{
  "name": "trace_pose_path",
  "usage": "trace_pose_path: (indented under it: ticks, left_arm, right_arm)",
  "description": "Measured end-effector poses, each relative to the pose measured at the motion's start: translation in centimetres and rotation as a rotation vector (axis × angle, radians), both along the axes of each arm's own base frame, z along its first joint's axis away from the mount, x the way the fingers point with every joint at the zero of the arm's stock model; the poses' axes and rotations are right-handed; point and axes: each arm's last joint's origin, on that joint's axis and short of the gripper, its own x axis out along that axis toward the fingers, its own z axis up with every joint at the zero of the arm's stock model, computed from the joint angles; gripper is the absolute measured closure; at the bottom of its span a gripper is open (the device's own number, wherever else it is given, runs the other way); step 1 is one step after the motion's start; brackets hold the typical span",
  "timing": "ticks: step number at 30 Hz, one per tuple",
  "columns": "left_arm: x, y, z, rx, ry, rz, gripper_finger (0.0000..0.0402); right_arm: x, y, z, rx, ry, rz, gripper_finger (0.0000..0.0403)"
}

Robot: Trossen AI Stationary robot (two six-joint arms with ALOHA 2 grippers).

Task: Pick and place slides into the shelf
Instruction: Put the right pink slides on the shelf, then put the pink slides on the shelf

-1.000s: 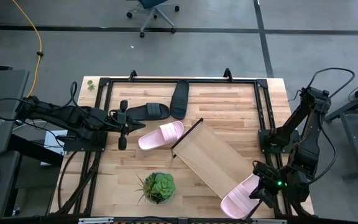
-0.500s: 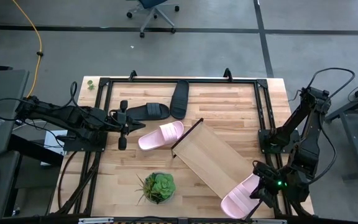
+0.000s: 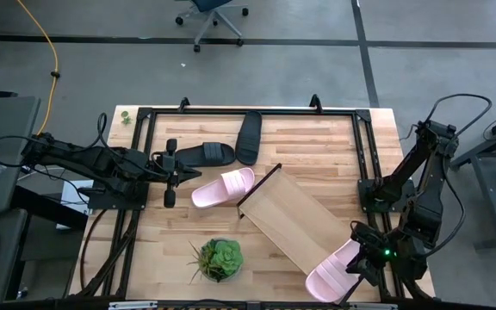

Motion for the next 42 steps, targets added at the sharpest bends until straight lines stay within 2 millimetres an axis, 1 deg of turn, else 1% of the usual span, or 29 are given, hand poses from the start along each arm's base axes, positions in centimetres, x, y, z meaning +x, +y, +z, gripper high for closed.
trace_pose_path:
  ticks: [18,21,26,32,37,42]
  left_arm:
    - [0.0,0.0,0.0,0.001,0.0,0.0,0.0401]
    - [0.0,0.0,0.0,0.002,0.0,-0.001,0.0401]
    - [0.0,0.0,0.0,0.001,0.0,0.0,0.0401]
    - [0.0,0.0,0.0,0.001,0.0,-0.001,0.0401]
    - [0.0,0.0,0.0,0.003,0.002,-0.002,0.0401]
    - [-0.1,0.0,-0.1,0.005,0.016,-0.002,0.0401]
  right_arm:
    - [-1.3,0.2,0.0,-0.006,-0.044,-0.078,0.0321]
    - [-1.5,-0.1,0.2,-0.012,-0.065,-0.09,0.0321]
    - [-1.8,-1.6,1.0,-0.046,-0.13,-0.144,0.0321]
    - [-2.2,-4.1,2.2,-0.115,-0.294,-0.282,0.0321]
    - [-2.4,-5.5,3.2,-0.165,-0.424,-0.361,0.0321]
    - [-2.1,-6.8,3.7,-0.249,-0.545,-0.482,0.0321]
